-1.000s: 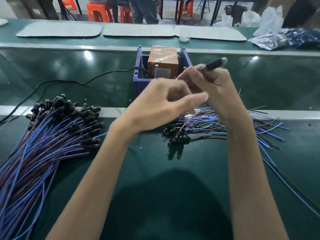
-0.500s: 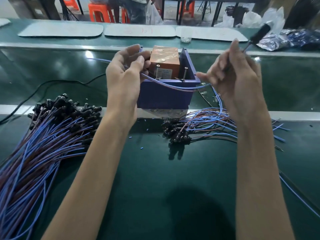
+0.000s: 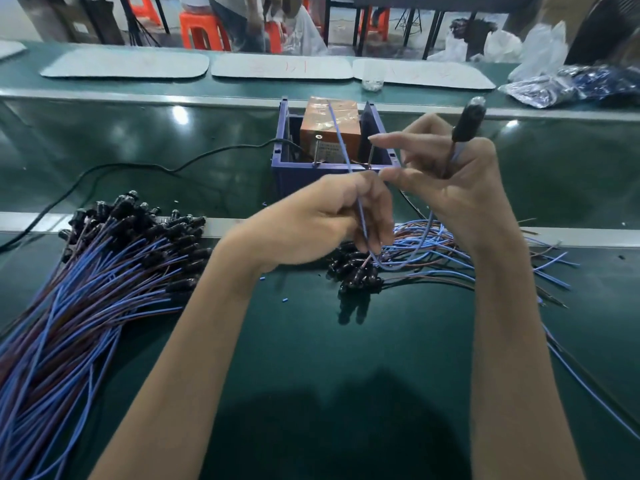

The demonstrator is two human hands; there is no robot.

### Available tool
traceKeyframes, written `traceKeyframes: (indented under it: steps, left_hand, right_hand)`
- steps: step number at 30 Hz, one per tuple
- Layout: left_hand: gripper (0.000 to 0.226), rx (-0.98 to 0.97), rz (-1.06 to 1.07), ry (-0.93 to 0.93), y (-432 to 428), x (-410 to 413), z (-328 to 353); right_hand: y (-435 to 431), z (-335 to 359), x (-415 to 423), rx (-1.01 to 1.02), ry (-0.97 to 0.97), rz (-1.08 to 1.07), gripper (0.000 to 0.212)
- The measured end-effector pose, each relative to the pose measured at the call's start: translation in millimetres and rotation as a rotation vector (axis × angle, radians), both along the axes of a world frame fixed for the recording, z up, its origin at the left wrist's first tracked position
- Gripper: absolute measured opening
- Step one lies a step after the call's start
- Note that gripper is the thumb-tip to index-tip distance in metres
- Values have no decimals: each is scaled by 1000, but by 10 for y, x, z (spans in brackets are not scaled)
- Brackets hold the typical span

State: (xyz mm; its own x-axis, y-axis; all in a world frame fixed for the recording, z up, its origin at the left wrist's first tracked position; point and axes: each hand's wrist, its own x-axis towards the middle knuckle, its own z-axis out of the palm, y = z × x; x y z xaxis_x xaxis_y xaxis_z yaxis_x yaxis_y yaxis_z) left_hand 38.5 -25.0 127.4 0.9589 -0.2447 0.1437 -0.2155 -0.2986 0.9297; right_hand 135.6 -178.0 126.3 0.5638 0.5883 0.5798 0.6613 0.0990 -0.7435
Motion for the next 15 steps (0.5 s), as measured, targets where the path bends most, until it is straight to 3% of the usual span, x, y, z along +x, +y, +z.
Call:
traceKeyframes:
  steps: [6,9,12,15]
  left_hand:
    - [26,-248,-120,57,-76,1,-30]
    - [25,-358,-152,74,-73,-16,-29]
    - [34,-351,-159,21,-40,-21,-29]
    - [26,-301,-82,-47,-37,-23,-8]
  right_hand:
    - [64,-9,-35,-96,31,111,50]
    - [129,-31,-30,-73,77,85,49]
    - [190,-44,-38,-3,129,37,38]
    - [201,-53,-15,55,166,-63,35]
